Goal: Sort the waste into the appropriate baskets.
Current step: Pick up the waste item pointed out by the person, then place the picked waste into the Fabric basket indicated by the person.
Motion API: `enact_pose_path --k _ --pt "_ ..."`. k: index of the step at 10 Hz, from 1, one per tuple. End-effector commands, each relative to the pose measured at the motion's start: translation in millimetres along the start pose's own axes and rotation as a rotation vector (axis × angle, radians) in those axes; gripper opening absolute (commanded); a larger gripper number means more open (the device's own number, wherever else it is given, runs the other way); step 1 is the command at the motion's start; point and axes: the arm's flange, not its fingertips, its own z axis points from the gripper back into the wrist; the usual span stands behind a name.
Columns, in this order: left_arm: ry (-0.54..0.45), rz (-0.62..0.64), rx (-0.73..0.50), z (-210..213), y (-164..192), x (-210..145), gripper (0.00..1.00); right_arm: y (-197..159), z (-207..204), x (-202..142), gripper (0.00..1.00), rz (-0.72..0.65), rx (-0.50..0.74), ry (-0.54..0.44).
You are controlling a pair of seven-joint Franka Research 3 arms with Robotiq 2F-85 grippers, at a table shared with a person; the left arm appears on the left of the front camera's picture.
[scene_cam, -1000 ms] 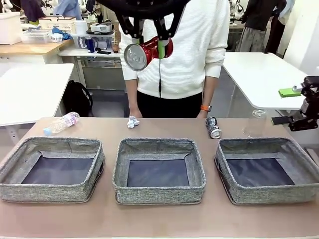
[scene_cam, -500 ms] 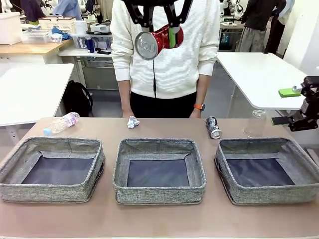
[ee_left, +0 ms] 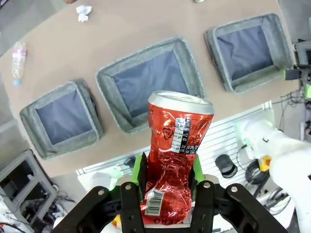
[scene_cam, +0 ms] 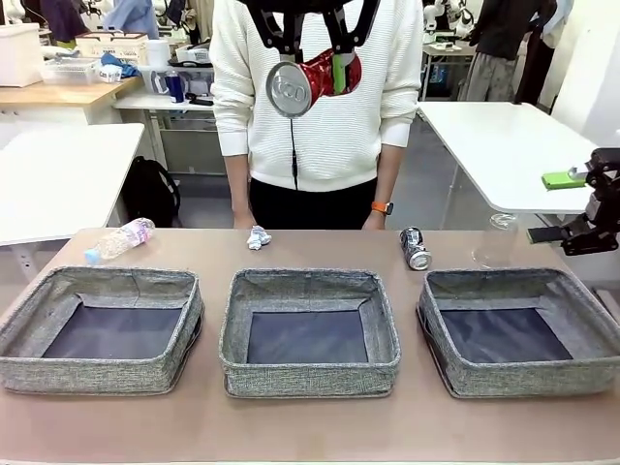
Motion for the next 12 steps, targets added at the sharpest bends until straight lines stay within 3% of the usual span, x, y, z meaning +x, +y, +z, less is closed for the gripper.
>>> enact_pose_path --k 1,12 --pt "-0.005 0.007 0.009 0.3 2.8 -2.5 0.43 0.9 -1.5 2.4 1.0 0.02 0.018 -0.007" --pt "-0.005 0.007 0.009 0.3 2.8 -2.5 0.43 0.9 -1.5 2.4 1.0 0.02 0.018 -0.007"
